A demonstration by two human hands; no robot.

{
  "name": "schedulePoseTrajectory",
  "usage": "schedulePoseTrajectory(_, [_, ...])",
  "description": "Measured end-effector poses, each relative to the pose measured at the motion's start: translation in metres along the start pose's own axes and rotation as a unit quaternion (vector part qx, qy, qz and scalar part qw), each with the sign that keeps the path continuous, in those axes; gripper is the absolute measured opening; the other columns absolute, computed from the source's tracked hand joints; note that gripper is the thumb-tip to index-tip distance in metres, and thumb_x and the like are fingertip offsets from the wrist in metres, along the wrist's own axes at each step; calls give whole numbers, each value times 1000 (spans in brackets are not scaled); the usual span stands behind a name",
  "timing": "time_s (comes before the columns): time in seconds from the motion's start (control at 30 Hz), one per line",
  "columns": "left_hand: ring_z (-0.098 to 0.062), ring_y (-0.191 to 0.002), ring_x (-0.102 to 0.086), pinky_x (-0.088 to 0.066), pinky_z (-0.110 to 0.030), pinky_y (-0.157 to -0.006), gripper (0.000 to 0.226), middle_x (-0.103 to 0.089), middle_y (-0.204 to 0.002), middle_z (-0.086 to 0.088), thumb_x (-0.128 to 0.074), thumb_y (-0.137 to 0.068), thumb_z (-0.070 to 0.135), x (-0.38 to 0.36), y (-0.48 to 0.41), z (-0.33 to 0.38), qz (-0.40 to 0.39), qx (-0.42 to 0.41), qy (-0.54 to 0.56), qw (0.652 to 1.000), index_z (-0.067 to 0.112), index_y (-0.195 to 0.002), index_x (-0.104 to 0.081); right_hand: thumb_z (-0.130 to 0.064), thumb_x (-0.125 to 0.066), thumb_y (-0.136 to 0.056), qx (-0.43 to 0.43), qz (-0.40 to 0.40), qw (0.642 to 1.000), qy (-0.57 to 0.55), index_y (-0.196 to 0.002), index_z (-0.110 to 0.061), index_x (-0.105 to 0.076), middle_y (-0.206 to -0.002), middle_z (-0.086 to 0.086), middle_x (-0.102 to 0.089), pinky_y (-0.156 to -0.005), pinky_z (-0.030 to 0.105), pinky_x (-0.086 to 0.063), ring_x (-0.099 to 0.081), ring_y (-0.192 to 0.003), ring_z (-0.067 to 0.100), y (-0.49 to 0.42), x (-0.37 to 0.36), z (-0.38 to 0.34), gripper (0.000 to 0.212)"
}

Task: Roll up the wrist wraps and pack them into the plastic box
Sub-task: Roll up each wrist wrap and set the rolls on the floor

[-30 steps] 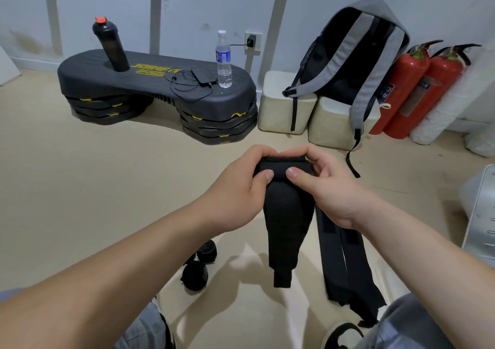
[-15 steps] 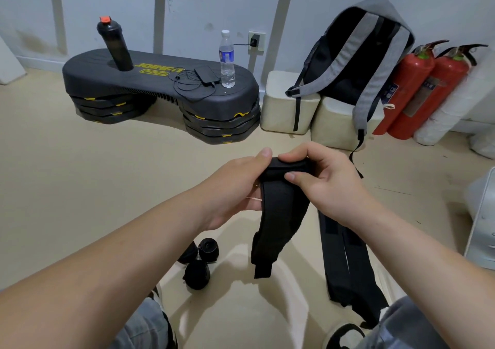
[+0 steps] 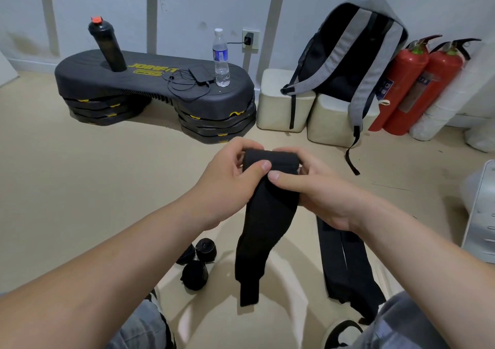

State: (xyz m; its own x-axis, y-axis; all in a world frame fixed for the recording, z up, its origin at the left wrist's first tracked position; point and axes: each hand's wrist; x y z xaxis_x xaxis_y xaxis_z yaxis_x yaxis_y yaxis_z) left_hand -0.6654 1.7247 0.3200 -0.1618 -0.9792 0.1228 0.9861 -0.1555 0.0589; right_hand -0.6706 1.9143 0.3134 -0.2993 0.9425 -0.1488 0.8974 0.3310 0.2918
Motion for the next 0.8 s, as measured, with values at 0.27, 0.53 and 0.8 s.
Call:
schedulePoseTrajectory(0.27, [-15, -99, -69, -57, -24, -82, 32, -73, -106, 6, -79, -91, 6, 4, 2, -9, -5, -125, -137, 983, 27, -112, -67, -36, -67, -98, 19, 35, 998, 44, -125, -12, -65, -110, 11, -75, -84, 39, -61, -75, -99, 23, -3, 7, -7, 36])
schedulePoseTrajectory(0.53, [-7, -96, -73, -58, -24, -76, 27, -71, -122, -2, -61, -107, 25, -5, 5, 0, -68, 53, 38, 996, 25, -134, -57, -21, -64, -104, 92, 82, 988, 93, -116, -9, -61, -99, 15, -70, -89, 51, -61, -70, -90, 23, -1, -4, -8, 17])
schedulePoseTrajectory(0.8, [-5, -108, -62, -48, -25, -86, 30, -65, -116, 6, -39, -111, 46, -16, 8, -7, 35, -9, -109, 993, 22, -127, -48, -39, -56, -107, 88, 92, 981, 145, -120, -23, -58, -106, 3, -72, -75, 22, -57, -70, -90, 5, -2, -17, -2, 20])
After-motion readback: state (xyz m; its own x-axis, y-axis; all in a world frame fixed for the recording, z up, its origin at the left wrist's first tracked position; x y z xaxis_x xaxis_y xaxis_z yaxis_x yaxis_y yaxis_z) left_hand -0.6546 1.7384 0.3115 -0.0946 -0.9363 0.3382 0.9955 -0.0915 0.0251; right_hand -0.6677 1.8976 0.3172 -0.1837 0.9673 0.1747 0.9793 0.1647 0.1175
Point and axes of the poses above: each hand's wrist, its own y-axis away from the middle knuckle, its own x-axis out of the back of the hand, z = x × y
